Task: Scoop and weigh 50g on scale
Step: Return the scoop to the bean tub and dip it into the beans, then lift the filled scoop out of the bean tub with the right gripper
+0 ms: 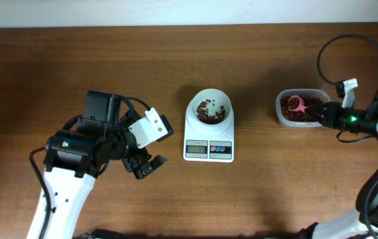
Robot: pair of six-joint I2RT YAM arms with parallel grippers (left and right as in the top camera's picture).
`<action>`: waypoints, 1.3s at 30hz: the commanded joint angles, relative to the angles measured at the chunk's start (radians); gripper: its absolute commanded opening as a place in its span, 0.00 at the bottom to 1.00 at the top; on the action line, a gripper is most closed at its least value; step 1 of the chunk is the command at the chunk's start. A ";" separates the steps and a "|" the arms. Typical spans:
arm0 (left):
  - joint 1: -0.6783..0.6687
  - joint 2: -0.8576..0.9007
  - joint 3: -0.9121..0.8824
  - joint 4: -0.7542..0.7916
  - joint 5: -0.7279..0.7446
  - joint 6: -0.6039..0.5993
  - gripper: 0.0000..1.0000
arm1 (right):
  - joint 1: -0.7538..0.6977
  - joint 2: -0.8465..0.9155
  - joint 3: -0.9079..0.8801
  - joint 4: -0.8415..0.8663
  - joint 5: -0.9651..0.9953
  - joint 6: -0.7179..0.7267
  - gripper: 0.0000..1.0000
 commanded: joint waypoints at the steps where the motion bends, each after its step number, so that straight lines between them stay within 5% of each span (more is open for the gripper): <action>1: 0.004 0.000 -0.002 0.002 0.004 -0.008 0.99 | -0.032 0.009 -0.007 -0.001 -0.075 0.004 0.04; 19: 0.004 0.000 -0.002 0.002 0.004 -0.008 0.99 | -0.222 0.009 -0.008 -0.140 -0.243 0.091 0.04; 28: 0.004 0.000 -0.002 0.002 0.004 -0.008 0.99 | -0.224 0.009 -0.009 -0.205 -0.475 0.095 0.04; 39: 0.004 0.000 -0.002 0.002 0.004 -0.008 0.99 | -0.208 0.009 -0.009 -0.226 -0.534 0.092 0.04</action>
